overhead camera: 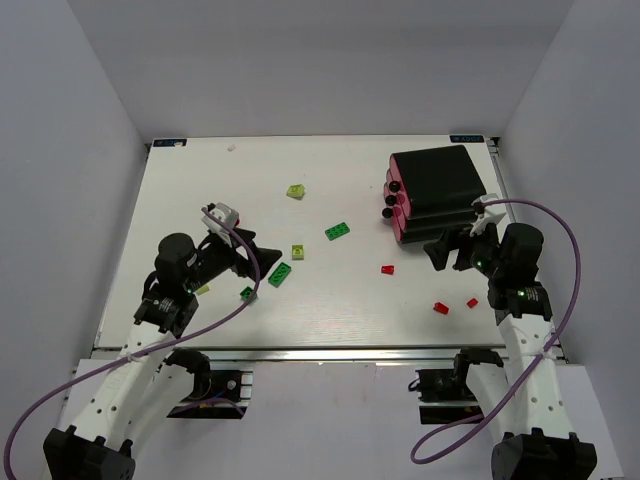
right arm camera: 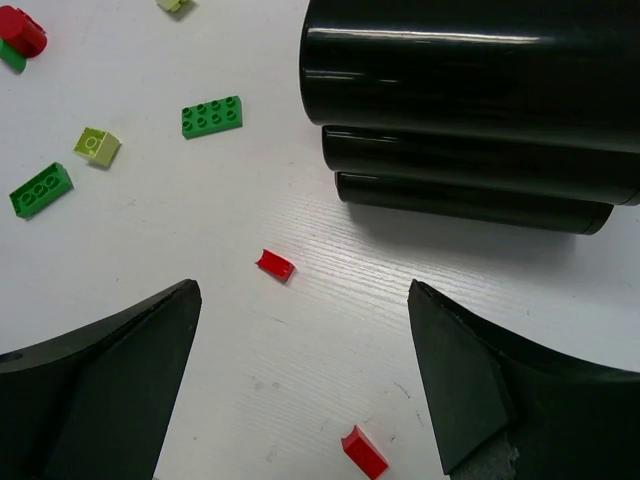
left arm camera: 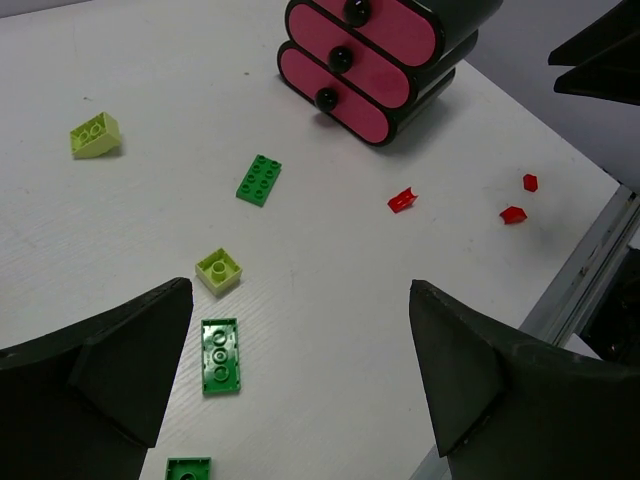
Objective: Sort the legos into containers by color
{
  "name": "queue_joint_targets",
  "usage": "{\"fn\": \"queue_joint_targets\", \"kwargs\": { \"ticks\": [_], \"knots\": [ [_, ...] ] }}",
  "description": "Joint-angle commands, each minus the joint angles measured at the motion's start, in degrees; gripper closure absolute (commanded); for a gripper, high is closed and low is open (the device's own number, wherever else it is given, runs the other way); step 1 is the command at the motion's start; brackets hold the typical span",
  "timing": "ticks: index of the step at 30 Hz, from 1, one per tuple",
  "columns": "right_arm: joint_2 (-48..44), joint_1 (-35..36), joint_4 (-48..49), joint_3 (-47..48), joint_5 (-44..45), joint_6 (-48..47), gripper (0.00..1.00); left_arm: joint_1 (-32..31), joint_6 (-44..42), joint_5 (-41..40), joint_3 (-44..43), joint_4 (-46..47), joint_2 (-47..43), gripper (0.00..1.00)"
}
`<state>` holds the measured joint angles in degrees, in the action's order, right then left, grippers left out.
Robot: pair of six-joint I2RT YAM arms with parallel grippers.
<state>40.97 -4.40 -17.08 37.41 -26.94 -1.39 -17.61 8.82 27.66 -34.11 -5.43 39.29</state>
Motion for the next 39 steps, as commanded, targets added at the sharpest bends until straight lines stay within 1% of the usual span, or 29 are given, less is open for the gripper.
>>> {"fn": "queue_joint_targets", "kwargs": {
  "ticks": [1, 4, 8, 10, 11, 12, 13, 14, 15, 16, 17, 18, 19, 20, 21, 22, 24, 25, 26, 28, 29, 30, 31, 32, 33, 34, 37, 38, 39],
  "knots": [
    [-0.19, -0.25, -0.50, 2.49, -0.31, 0.51, 0.11, 0.29, 0.76, 3.01, 0.53, 1.65, 0.08, 0.02],
    [-0.98, -0.08, -0.76, 1.71, -1.62, -1.50, 0.11, 0.29, 1.90, 4.07, 0.71, 3.23, 1.14, 0.02],
    [-2.56, -0.17, -1.64, 0.39, -7.85, -7.38, 0.11, 0.29, 4.10, 5.65, 0.45, 6.82, 4.38, 0.02],
    [-4.14, -0.08, -2.08, -1.10, -9.61, -10.46, 0.11, 0.29, 6.46, 6.00, 0.01, 8.50, 7.72, 0.02],
    [-4.67, -0.17, -1.99, -2.15, -11.63, -12.30, 0.11, 0.29, 7.78, 6.52, -0.25, 10.86, 9.39, 0.08],
    [-5.98, -0.17, -1.21, -4.17, -12.08, -14.85, 0.11, 0.29, 10.14, 7.66, -2.26, 11.58, 13.67, 0.16],
    [-6.43, -0.17, -1.11, -4.62, -12.35, -15.57, 0.11, -0.40, 11.03, 8.19, -3.84, 12.02, 16.23, 0.27],
    [-6.78, -0.08, -1.20, -4.62, -11.48, -15.40, 0.11, -0.41, 13.31, 8.63, -7.78, 12.63, 21.74, 0.53],
    [-6.78, -0.25, -1.11, -4.54, -10.60, -14.62, 0.11, -1.37, 14.63, 8.64, -7.82, 12.99, 24.58, 0.64],
    [-6.69, -0.43, -0.07, -5.06, -9.81, -13.65, 0.11, -2.86, 15.87, 8.20, -12.08, 13.34, 27.22, 0.73],
    [-6.69, -0.43, 0.46, -5.41, -8.58, -13.03, 0.11, -3.74, 17.97, 7.50, -14.21, 13.86, 29.94, 0.78],
    [-6.61, -0.52, 0.47, -5.59, -7.79, -13.03, 0.11, -4.62, 19.21, 6.45, -16.23, 14.30, 32.49, 0.77],
    [-6.52, -0.87, 0.99, -6.03, -7.17, -13.03, 0.11, -6.54, 20.17, 4.27, -20.60, 14.57, 37.65, 0.71],
    [-6.17, -0.87, 0.82, -6.21, -6.03, -13.29, 0.11, -7.70, 21.58, 3.03, -23.17, 14.31, 40.40, 0.61],
    [-5.99, -0.78, 0.65, -6.03, -5.50, -13.55, 0.11, -8.75, 22.20, 1.97, -26.07, 13.70, 43.13, 0.42],
    [-5.56, -0.78, 0.56, -5.68, -5.41, -14.08, 0.11, -9.81, 22.64, 0.22, -31.67, 13.00, 48.81, 0.36],
    [-4.59, -0.87, 0.03, -5.15, -3.92, -14.26, 0.11, -12.97, 24.57, -1.37, -37.14, 10.28, 54.64, 0.27],
    [-4.24, -0.70, -0.32, -4.89, -3.48, -14.60, 0.11, -13.85, 25.71, -2.08, -39.78, 9.74, 57.10, 0.23],
    [-3.19, -0.69, -1.19, -4.02, -3.38, -16.00, 0.11, -15.08, 28.68, -3.21, -43.81, 9.56, 61.83, 0.22],
    [-2.30, -0.43, -1.90, -2.96, -3.03, -16.01, 0.11, -15.79, 31.95, -4.98, -46.91, 10.00, 65.37, 0.21],
    [-1.43, -0.43, -2.60, -2.17, -4.16, -17.06, 0.11, -15.79, 35.27, -6.55, -48.75, 11.48, 68.09, 0.21],
    [-1.25, -0.34, -4.43, -0.08, -3.13, -16.11, 0.11, -16.31, 36.78, -7.35, -49.47, 12.54, 69.25, 0.21],
    [-1.33, -0.69, -4.28, 0.12, -3.90, -14.28, 0.14, -16.32, 38.36, -7.79, -50.17, 14.81, 70.48, 0.20],
    [-1.59, -0.69, -4.19, 0.12, -4.69, -14.17, 0.30, -16.93, 41.25, -7.88, -50.88, 15.62, 71.71, 0.19],
    [-1.86, -0.52, -3.67, -0.05, -5.48, -13.30, 0.60, -16.94, 42.67, -8.06, -52.71, 16.24, 74.07, 0.19],
    [-2.12, -0.78, -3.14, -0.05, -5.06, -12.07, 1.00, -17.54, 43.73, -8.23, -53.60, 16.76, 75.22, 0.18],
    [-2.39, -0.61, -2.34, -0.58, -4.96, -10.83, 1.00, -18.08, 46.99, -9.46, -56.94, 17.91, 78.92, 0.18],
    [-1.78, -0.61, -2.60, -0.32, -5.31, -10.83, 0.92, -18.60, 47.95, -9.81, -57.47, 18.52, 79.45, 0.18],
    [-1.60, -0.69, -3.04, 0.12, -5.49, -11.00, 0.79, -18.61, 48.48, -10.34, -58.08, 19.05, 80.67, 0.18]
  ]
}}
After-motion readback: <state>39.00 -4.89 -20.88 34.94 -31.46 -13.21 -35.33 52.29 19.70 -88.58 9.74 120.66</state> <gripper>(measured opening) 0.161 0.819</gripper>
